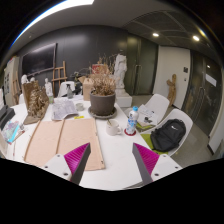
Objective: Pour water
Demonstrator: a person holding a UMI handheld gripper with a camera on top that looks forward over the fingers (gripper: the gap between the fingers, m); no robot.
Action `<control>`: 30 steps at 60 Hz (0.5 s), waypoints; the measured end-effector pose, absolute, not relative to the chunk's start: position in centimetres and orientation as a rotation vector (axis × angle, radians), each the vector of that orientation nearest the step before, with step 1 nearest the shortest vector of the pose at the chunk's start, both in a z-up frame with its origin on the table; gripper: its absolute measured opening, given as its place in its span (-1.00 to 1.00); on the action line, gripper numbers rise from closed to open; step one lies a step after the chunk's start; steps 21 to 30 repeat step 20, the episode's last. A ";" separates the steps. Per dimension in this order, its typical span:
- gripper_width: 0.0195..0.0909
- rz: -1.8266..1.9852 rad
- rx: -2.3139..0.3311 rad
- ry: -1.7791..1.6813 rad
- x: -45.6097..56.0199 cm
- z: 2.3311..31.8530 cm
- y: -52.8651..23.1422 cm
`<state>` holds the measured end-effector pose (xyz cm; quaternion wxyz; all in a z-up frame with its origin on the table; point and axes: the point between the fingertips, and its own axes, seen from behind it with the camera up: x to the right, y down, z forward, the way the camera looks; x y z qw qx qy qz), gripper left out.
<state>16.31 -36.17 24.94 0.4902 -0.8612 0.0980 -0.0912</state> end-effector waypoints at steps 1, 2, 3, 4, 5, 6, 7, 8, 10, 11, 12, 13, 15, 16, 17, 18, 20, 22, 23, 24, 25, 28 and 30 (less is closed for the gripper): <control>0.86 -0.224 -2.092 0.237 16.0 25.0 -36.5; 0.85 -0.225 -2.092 0.234 15.9 25.0 -36.6; 0.86 -0.226 -2.090 0.231 15.7 25.2 -36.9; 0.85 -0.228 -2.088 0.228 15.5 25.3 -37.1; 0.85 -0.230 -2.086 0.228 15.4 25.5 -37.4; 0.86 -0.232 -2.084 0.228 15.2 25.5 -37.6; 0.85 -0.233 -2.083 0.227 15.1 25.6 -37.8; 0.85 -0.232 -2.082 0.227 14.9 25.7 -38.0; 0.85 -0.226 -2.082 0.228 14.6 25.7 -38.3; 0.85 -0.224 -2.084 0.229 14.6 25.6 -38.3; 0.85 -0.224 -2.084 0.229 14.5 25.7 -38.5; 0.85 -0.225 -2.085 0.229 14.4 25.7 -38.6; 0.85 -0.231 -2.084 0.226 14.4 25.7 -38.8; 0.86 -0.235 -2.085 0.222 14.3 25.6 -38.8; 0.85 -0.238 -2.088 0.218 14.3 25.6 -38.8; 0.85 -0.239 -2.091 0.215 14.3 25.5 -38.9; 0.84 -0.239 -2.098 0.214 14.2 25.2 -39.0; 0.84 -0.239 -2.098 0.214 14.2 25.2 -39.0; 0.84 -0.239 -2.098 0.214 14.2 25.2 -39.0; 0.84 -0.239 -2.098 0.214 14.2 25.2 -39.0; 0.84 -0.239 -2.098 0.214 14.2 25.2 -39.0; 0.84 -0.239 -2.098 0.214 14.2 25.2 -39.0; 0.84 -0.239 -2.098 0.214 14.2 25.2 -39.0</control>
